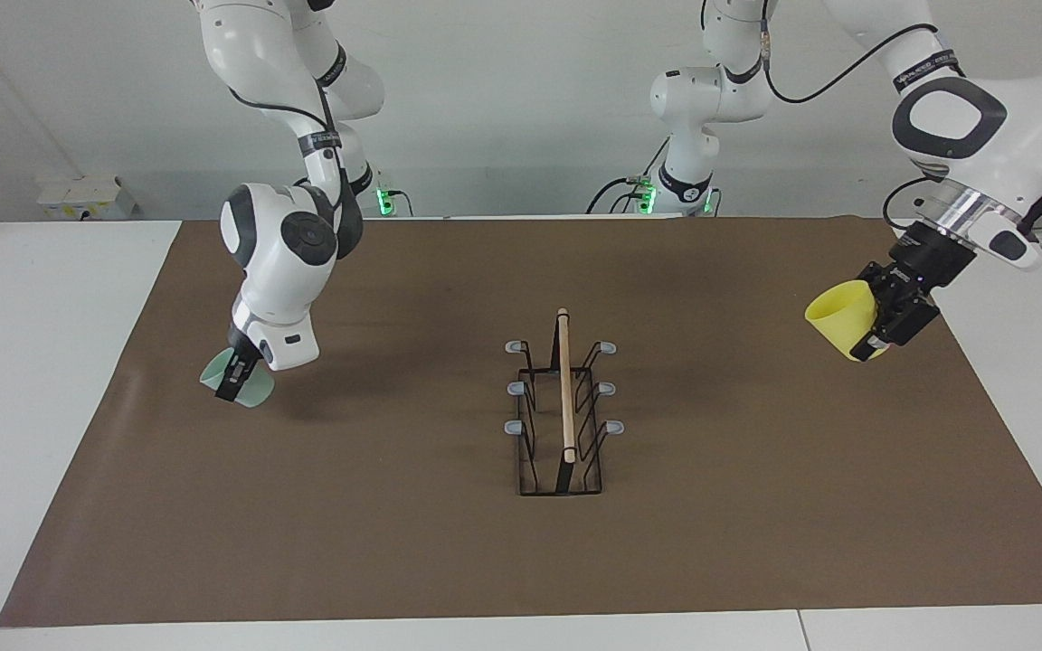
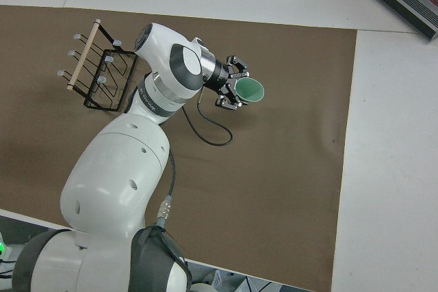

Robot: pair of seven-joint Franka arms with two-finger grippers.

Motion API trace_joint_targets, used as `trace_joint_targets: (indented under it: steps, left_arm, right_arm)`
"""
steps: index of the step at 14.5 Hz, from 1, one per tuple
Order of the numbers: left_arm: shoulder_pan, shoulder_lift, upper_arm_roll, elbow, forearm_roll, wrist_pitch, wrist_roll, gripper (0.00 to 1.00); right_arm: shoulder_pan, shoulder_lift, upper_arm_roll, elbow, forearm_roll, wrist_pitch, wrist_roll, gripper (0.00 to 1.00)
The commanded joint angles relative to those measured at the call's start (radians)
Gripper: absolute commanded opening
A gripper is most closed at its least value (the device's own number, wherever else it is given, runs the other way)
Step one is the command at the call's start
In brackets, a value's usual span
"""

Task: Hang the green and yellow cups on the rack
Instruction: 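Lift the yellow cup with the left gripper while the right gripper lifts the green cup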

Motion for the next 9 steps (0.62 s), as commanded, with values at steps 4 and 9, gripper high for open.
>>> trace_joint_targets:
  steps: [4, 9]
  left_arm:
    - [0.017, -0.067, -0.173, -0.058, 0.254, 0.054, 0.05, 0.0]
    - [0.017, -0.107, -0.307, -0.189, 0.368, 0.248, 0.05, 0.0]
  right_arm:
    - [-0.017, -0.17, 0.018, -0.023, 0.497, -0.06, -0.178, 0.0]
    - [-0.048, -0.253, 0.017, -0.023, 0.718, -0.069, -0.205, 0.0]
